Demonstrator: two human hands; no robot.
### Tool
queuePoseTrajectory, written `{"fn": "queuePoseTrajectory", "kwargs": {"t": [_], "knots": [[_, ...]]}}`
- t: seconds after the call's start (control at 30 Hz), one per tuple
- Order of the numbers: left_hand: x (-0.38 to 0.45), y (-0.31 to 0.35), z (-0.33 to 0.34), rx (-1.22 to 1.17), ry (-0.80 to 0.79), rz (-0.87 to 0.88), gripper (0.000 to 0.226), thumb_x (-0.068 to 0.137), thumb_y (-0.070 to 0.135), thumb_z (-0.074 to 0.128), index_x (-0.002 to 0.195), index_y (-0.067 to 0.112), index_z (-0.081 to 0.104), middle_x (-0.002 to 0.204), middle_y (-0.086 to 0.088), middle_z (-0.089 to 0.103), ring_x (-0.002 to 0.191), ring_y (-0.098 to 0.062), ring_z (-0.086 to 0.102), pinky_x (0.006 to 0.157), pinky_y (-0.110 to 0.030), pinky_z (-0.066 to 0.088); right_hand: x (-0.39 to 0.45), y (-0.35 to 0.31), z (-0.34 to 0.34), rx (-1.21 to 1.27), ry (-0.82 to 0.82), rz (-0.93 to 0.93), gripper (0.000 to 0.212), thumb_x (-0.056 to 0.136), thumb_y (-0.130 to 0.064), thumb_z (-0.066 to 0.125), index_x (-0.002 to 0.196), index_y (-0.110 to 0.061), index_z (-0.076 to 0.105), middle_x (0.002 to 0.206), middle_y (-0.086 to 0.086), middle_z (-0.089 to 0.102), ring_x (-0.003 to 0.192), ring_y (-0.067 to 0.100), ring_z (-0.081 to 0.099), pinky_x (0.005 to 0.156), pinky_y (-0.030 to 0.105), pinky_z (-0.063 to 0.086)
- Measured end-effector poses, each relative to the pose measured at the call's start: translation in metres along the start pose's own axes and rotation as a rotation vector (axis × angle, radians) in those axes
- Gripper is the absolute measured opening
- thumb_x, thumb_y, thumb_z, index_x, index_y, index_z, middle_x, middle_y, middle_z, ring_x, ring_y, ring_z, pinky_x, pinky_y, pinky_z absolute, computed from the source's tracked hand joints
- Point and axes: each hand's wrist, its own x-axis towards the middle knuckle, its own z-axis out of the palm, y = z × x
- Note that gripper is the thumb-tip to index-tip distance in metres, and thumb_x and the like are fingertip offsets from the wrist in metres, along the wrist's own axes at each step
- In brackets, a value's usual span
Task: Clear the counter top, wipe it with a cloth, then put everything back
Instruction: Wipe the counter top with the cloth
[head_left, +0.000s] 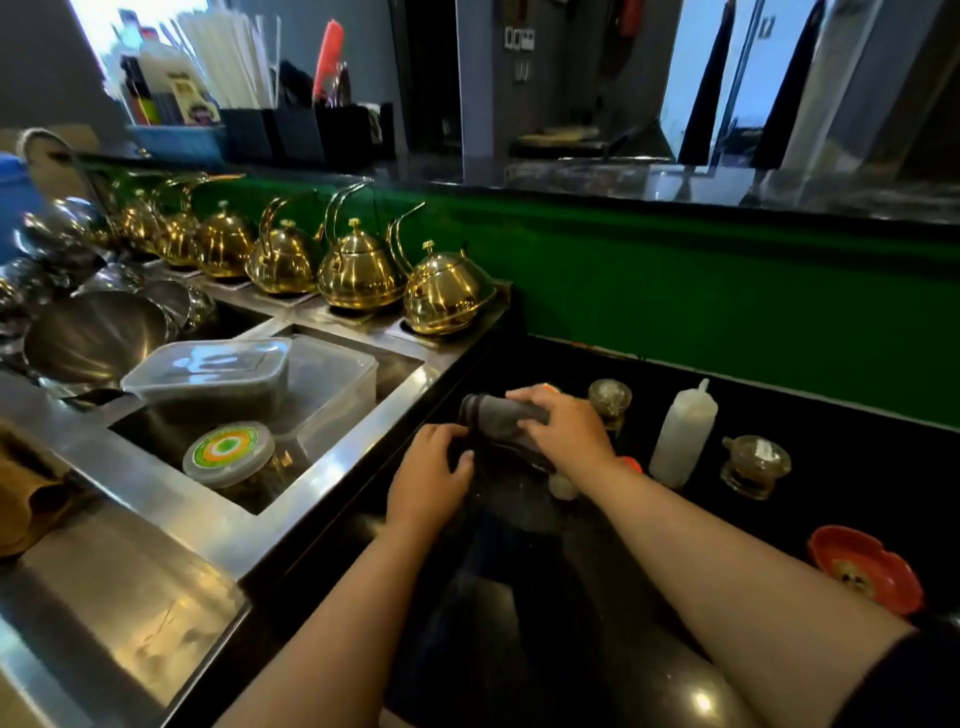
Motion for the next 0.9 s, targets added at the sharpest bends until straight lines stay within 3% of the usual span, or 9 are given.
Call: {"fn": "queuePoseTrajectory", "kwargs": {"t": [0.23,0.4,0.63,0.73,0.8,0.9], "knots": [[0.127,0.053,-0.055,-0.057,0.147,0.163,0.028,0.092,0.020,0.057,0.120,0.018,0.062,0.123,0.002,0.057,0.102,-0.008,0.053,0.083,-0.022,0.041,0.120,-0.060,-0.066,0.008,0.195,-0.154,0.038,0.085,-0.011,0.064,0.118,-0.028,0.067,0.119,-0.006,0.068,0.112,0.015,0.061,0.096,0.026,0.047],[0.230,0.070,-0.095,-0.089,0.200,0.250,0.028,0.092,0.021,0.058,0.120,0.017,0.061,0.122,0.002,0.058,0.110,-0.014,0.056,0.088,-0.027,0.046,0.217,-0.098,-0.099,0.008,0.329,-0.221,0.037,0.088,-0.010,0.063,0.121,-0.027,0.066,0.123,-0.006,0.066,0.114,0.014,0.059,0.092,0.015,0.040],[0.350,0.064,-0.114,-0.093,0.172,0.243,0.026,0.091,0.024,0.060,0.116,0.020,0.055,0.117,0.006,0.054,0.100,-0.006,0.052,0.080,-0.022,0.041,0.331,-0.111,-0.098,-0.039,0.446,-0.171,0.035,0.092,-0.014,0.059,0.124,-0.027,0.063,0.124,-0.002,0.065,0.114,0.019,0.059,0.090,0.024,0.044],[0.387,0.053,-0.112,-0.058,0.129,0.253,0.027,0.092,0.022,0.058,0.118,0.020,0.055,0.122,0.005,0.054,0.102,-0.007,0.052,0.081,-0.022,0.040,0.365,-0.097,-0.086,-0.127,0.384,-0.078,0.034,0.093,-0.019,0.058,0.126,-0.028,0.061,0.126,0.000,0.064,0.115,0.022,0.058,0.091,0.029,0.046],[0.406,0.048,-0.110,-0.043,0.113,0.250,0.028,0.093,0.021,0.057,0.121,0.020,0.053,0.125,0.004,0.053,0.103,-0.008,0.053,0.080,-0.023,0.041,0.380,-0.088,-0.078,-0.196,0.242,-0.020,0.040,0.094,-0.023,0.056,0.133,-0.032,0.053,0.136,0.000,0.057,0.122,0.024,0.053,0.096,0.032,0.044],[0.428,0.044,-0.107,-0.008,0.093,0.203,0.035,0.094,0.018,0.052,0.129,0.020,0.047,0.130,0.001,0.055,0.104,-0.015,0.057,0.080,-0.029,0.047,0.396,-0.082,-0.064,-0.432,-0.063,-0.044,0.049,0.101,-0.027,0.039,0.146,-0.044,0.030,0.156,-0.003,0.031,0.140,0.029,0.033,0.114,0.048,0.021]]}}
